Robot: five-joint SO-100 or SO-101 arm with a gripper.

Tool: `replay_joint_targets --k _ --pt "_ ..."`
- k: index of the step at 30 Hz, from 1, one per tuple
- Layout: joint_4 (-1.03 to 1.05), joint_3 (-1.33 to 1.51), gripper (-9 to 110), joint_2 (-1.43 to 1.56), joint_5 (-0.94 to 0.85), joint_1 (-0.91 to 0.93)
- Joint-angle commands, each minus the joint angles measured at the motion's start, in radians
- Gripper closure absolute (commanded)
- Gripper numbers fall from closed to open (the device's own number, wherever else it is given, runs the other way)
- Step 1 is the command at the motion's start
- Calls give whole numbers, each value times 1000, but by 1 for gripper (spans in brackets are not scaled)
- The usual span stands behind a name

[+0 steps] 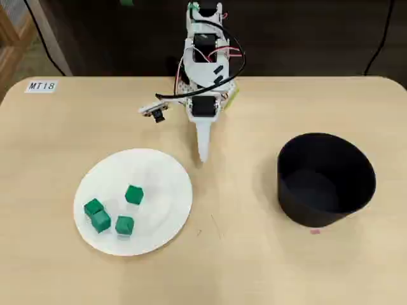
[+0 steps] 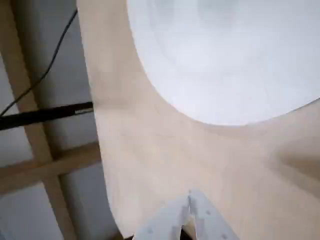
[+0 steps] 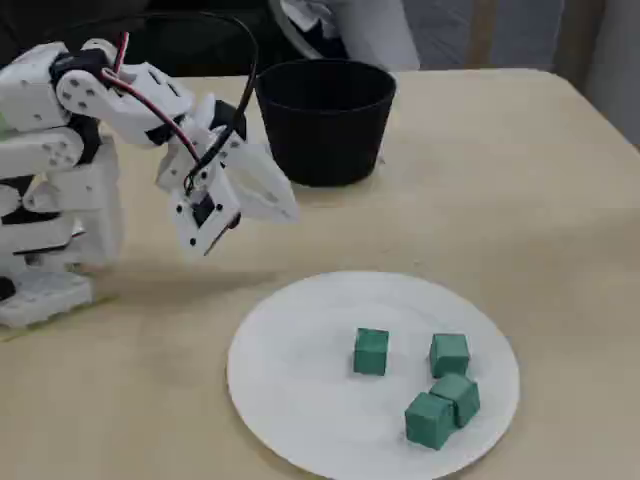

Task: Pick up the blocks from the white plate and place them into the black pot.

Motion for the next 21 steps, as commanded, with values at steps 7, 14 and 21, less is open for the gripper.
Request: replay_joint_targets --k 7,14,21 --pt "-77 -15 104 6 75 114" --pt "12 -156 104 5 38 141" --pt "147 -643 104 -411 -78 213"
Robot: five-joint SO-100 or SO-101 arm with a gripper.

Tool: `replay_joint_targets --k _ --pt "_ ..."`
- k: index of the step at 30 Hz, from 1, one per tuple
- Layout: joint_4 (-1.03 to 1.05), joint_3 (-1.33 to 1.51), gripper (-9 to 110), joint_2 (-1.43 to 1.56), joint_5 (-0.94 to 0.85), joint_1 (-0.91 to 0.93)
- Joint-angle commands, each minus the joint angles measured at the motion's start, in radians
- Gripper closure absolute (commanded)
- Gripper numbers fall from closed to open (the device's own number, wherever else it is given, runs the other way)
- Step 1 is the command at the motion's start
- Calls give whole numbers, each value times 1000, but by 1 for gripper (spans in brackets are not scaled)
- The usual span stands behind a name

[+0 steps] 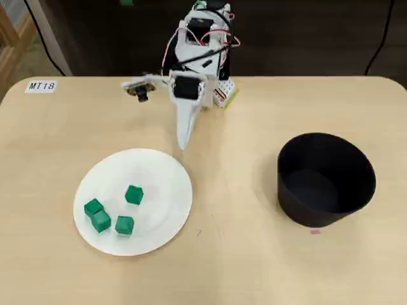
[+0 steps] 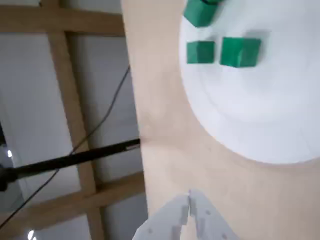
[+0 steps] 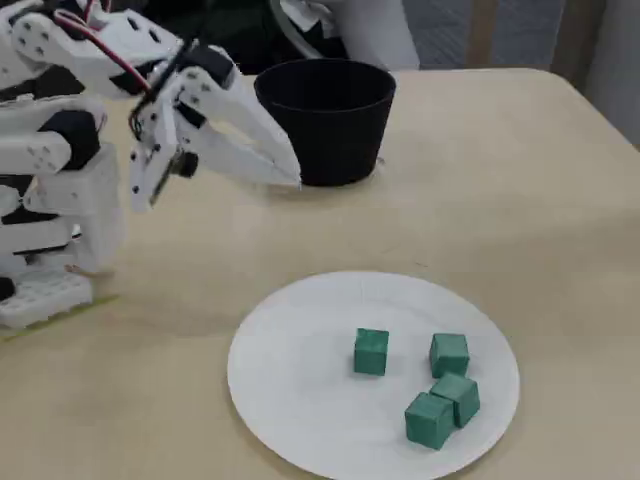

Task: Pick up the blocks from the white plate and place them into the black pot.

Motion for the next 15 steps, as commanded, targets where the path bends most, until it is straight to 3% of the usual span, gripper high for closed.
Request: replay_joint_targets --k 1,8,15 --pt "49 -311 104 -241 -26 3" --pt "224 -650 104 -661 81 167" --pt "314 -865 104 -1031 163 219"
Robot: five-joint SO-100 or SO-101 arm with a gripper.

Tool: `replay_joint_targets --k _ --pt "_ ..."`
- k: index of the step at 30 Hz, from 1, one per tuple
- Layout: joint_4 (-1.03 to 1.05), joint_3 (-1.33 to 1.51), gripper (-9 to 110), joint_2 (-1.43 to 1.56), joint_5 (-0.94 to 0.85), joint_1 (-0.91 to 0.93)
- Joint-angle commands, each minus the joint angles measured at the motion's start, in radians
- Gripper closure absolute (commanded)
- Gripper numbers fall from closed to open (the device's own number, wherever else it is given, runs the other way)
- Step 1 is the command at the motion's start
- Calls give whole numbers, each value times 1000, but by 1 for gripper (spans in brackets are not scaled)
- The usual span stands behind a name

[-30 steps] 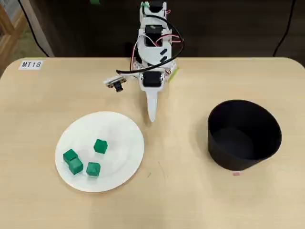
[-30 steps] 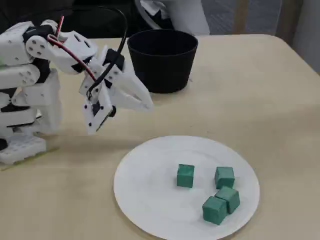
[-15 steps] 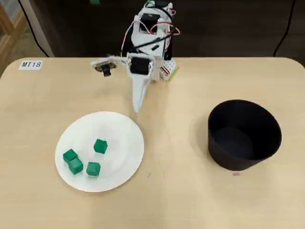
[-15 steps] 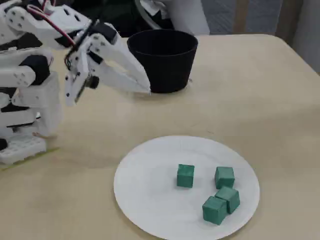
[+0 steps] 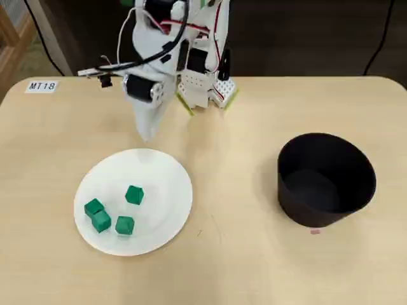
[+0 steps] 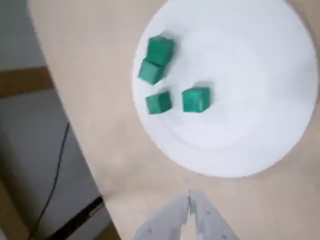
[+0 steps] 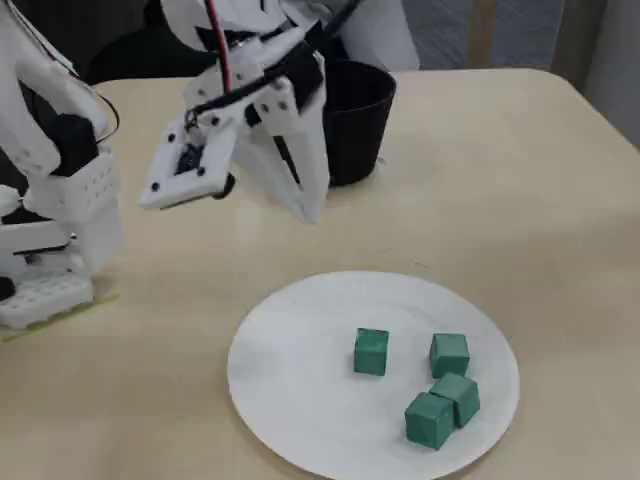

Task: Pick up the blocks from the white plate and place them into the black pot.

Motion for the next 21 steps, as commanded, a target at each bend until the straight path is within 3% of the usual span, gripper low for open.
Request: replay_joint_targets --k 1,8,15,21 --pt "26 -124 104 -109 26 32" --pt "172 -419 104 -440 -12 132" --pt "192 -581 104 -634 -46 213" --pt "149 -597 79 -652 -104 209"
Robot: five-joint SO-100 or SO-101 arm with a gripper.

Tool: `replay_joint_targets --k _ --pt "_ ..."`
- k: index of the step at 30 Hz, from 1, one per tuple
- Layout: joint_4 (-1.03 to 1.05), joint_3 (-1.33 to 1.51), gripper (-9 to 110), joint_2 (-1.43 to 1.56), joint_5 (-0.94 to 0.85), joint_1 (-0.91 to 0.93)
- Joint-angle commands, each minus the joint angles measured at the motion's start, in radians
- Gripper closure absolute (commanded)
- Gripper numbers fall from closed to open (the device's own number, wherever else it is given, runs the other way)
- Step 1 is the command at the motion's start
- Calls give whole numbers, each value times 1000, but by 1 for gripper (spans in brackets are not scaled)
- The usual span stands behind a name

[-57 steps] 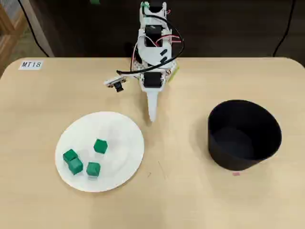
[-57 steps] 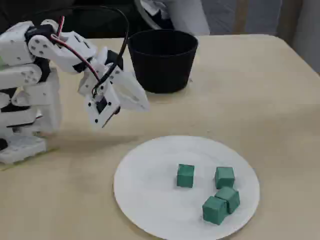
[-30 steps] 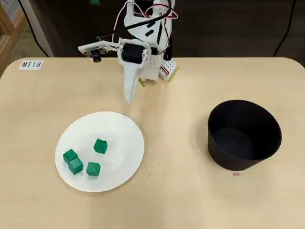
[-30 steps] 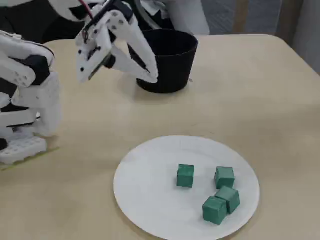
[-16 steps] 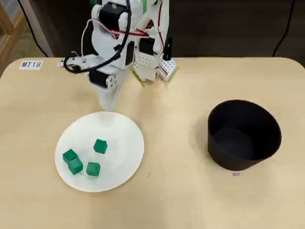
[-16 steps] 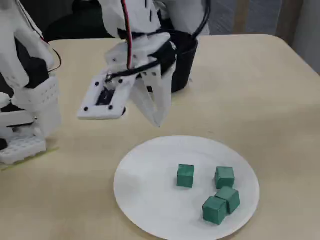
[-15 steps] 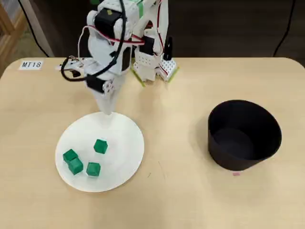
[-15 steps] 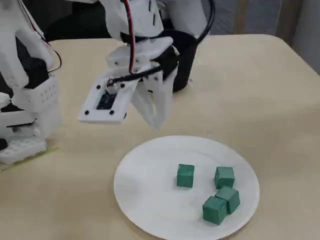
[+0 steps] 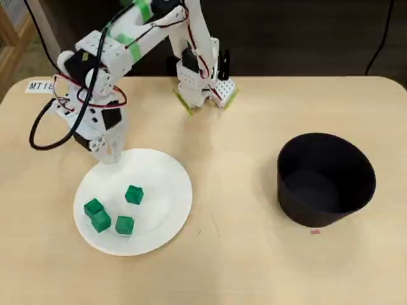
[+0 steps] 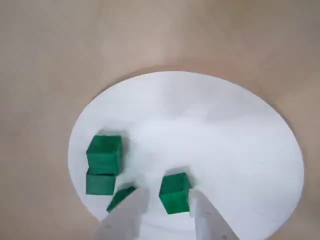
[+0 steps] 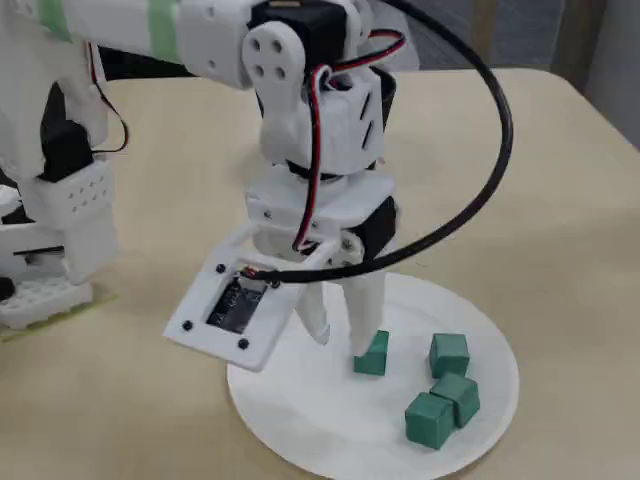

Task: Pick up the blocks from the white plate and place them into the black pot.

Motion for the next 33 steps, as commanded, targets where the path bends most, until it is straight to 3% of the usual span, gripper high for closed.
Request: replay_joint_targets --k 1,11,17,33 --pt "-21 -48 77 9 -6 -3" --pt "-97 -48 65 -64 46 -14" --pt "-179 -49 64 -107 64 -35" --pt "-170 -281 68 -319 64 -49"
